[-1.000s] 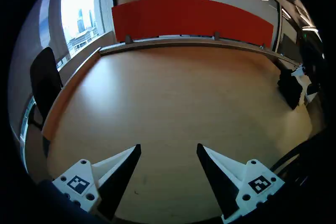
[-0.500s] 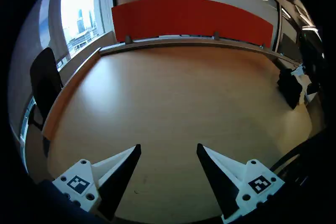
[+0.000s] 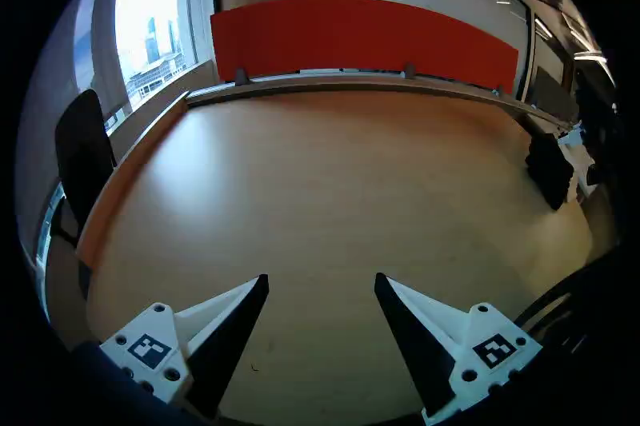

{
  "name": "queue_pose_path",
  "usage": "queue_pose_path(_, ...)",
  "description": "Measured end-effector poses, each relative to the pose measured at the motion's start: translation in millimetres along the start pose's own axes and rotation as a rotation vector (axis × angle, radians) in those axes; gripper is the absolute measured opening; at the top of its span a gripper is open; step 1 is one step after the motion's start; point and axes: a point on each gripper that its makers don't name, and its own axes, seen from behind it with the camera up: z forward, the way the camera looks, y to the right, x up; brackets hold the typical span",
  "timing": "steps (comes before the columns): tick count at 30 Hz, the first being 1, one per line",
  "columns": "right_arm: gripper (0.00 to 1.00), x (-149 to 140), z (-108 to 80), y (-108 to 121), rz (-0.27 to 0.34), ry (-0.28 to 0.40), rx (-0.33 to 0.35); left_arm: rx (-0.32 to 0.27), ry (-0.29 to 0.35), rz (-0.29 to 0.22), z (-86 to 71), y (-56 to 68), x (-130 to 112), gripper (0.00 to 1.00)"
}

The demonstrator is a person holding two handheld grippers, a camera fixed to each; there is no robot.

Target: Fold towel

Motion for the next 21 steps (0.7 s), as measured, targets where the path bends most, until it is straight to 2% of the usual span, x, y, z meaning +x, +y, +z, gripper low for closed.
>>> queue_pose_path(9, 0.82, -25.7, -14.1, -8.5, 0.024, -0.007, -0.004, -0.007, 0.007, 0.000, 0.5, 3.6, 2.6, 0.99)
queue_pose_path(21, 0.82, -50.2, -17.4, -11.6, 0.053, -0.022, -0.006, -0.011, 0.009, 0.008, 0.1, 5.4, 3.1, 0.99)
